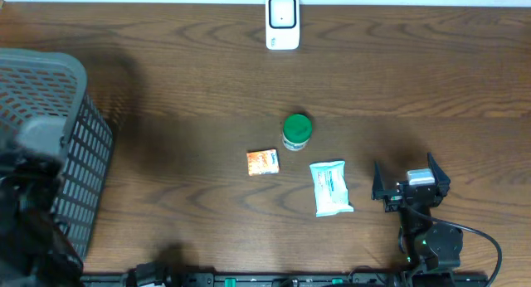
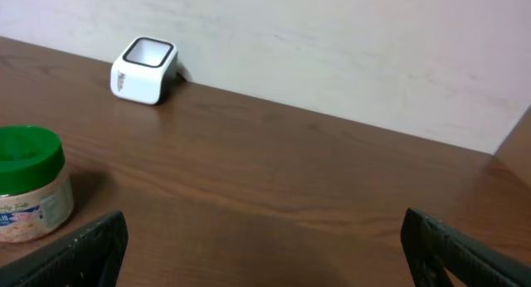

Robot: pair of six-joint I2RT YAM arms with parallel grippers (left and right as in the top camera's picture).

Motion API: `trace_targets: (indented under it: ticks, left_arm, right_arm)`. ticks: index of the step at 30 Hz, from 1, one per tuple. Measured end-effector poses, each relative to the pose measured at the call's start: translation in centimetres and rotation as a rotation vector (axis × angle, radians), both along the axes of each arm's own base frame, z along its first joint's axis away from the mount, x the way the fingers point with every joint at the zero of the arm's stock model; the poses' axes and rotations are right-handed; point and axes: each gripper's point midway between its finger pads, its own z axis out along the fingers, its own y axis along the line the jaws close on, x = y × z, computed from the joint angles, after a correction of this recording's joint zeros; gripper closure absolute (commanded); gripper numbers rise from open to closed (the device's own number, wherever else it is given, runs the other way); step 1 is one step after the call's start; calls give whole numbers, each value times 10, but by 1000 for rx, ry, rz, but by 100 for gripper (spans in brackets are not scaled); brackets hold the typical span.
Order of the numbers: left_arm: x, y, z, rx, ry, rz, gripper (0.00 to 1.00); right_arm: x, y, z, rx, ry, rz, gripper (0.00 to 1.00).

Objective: Scan the item barcode
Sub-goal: 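Reach the left gripper into the basket and grasp the red Top bar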

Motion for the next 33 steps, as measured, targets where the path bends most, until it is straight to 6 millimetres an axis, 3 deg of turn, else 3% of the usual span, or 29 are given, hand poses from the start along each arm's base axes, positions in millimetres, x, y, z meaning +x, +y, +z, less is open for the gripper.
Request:
trace_targets:
  ticks: [2,5,13,18,27,33]
  left_arm:
    - [-21,23,-21,-64,64,189,14]
    - [-35,49,-45,-146,142,385,14]
    - [-24,115,-111,-320,380,643,16]
    - [-5,141,-161,-404,552,673,17]
    - [34,176,-274,-504,913,587,17]
    - [50,187,-320,-529,1007,512,16]
  right_arm:
    - [0,0,0,0,0,0,1]
    - [0,0,0,0,0,0,1]
    - [0,0,0,0,0,0,1]
    - [0,0,0,0,1,0,1]
    - [0,0,0,0,0,0,1]
    - [0,0,0,0,0,0,1]
